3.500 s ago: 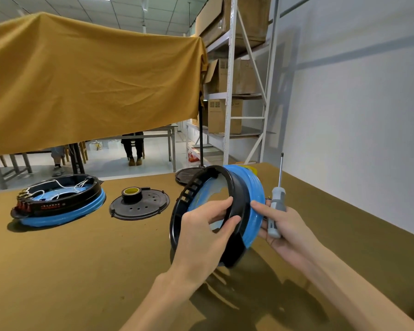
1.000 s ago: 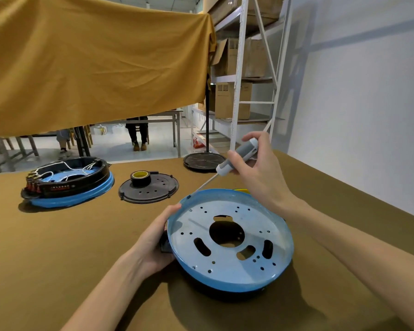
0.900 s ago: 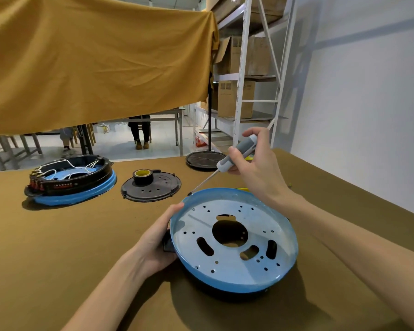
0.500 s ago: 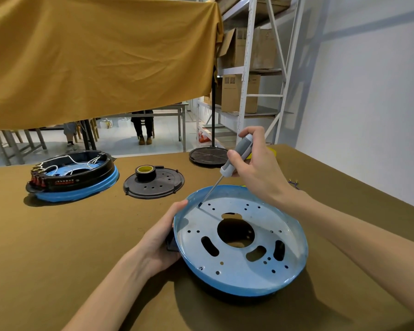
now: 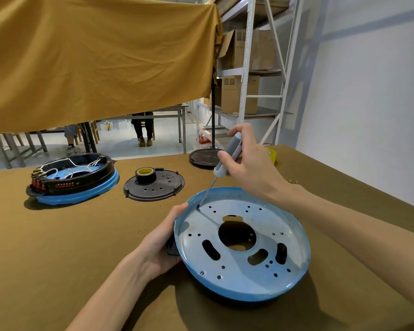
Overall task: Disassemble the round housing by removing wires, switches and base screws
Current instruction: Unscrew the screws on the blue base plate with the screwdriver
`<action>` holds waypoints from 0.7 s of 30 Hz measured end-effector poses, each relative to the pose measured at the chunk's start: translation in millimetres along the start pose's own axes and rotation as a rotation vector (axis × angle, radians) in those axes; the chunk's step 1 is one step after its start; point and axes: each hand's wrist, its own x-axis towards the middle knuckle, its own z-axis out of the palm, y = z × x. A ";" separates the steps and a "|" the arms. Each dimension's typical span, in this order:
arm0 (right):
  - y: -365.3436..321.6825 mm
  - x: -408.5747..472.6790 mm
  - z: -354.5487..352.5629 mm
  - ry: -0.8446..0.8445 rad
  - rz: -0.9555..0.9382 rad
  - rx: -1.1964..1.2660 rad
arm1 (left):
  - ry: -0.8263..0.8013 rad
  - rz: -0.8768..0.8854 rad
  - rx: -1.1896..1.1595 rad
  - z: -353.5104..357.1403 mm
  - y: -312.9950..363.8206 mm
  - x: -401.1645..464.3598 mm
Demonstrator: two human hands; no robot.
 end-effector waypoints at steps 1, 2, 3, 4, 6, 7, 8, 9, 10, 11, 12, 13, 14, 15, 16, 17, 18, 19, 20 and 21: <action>-1.1 1.8 0.3 -0.009 -0.010 -0.006 | 0.002 0.001 0.001 -0.1 0.1 -0.2; -2.1 3.5 0.7 -0.016 -0.016 -0.008 | 0.006 0.001 0.001 -0.1 0.1 -0.4; -2.9 5.0 0.9 -0.019 -0.021 -0.011 | 0.010 0.001 0.001 0.0 0.3 -0.5; -3.4 6.0 1.4 -0.018 -0.023 -0.014 | 0.013 0.000 0.002 0.2 0.6 -0.7; -3.1 6.5 1.5 -0.014 -0.021 -0.015 | 0.014 -0.003 0.004 0.6 0.7 -0.8; -2.5 6.4 1.3 -0.011 -0.020 -0.015 | 0.015 -0.004 0.004 0.5 0.7 -1.0; -1.7 6.2 0.8 -0.010 -0.018 -0.014 | 0.017 -0.004 0.006 0.6 0.8 -1.0; -0.9 6.0 0.3 -0.009 -0.015 -0.013 | 0.019 -0.006 0.008 0.4 0.8 -1.2; 0.0 5.9 -0.8 -0.009 -0.011 -0.013 | 0.019 -0.007 0.010 0.6 0.8 -1.3; 0.8 5.6 -1.3 -0.010 -0.008 -0.013 | 0.018 -0.009 0.011 0.6 0.8 -1.4; 1.3 5.5 -1.6 -0.011 -0.007 -0.011 | 0.017 -0.008 0.014 0.5 0.8 -1.5; 1.7 5.4 -1.3 -0.015 -0.009 -0.010 | 0.015 -0.005 0.018 0.5 1.0 -1.8; 1.8 5.3 -0.9 -0.020 -0.011 -0.011 | 0.014 -0.002 0.022 0.5 1.0 -2.2; 1.3 5.7 -1.3 -0.028 -0.014 -0.015 | 0.013 0.001 0.025 0.7 0.9 -2.6; -0.2 6.8 -1.8 -0.042 -0.019 -0.021 | 0.015 0.003 0.027 0.7 0.9 -2.6; -2.5 8.7 -2.9 -0.061 -0.027 -0.034 | 0.017 0.004 0.031 0.4 0.8 -2.6; -5.4 11.7 -4.1 -0.083 -0.039 -0.061 | 0.021 0.004 0.035 0.4 0.9 -2.4; -8.8 15.5 -4.9 -0.105 -0.052 -0.113 | 0.028 0.001 0.040 0.3 0.7 -2.4; -12.6 20.6 -5.0 -0.114 -0.064 -0.196 | 0.034 -0.002 0.045 -0.1 0.4 -2.0; -16.6 26.2 -3.9 -0.108 -0.074 -0.308 | 0.036 -0.005 0.053 -0.3 0.2 -1.7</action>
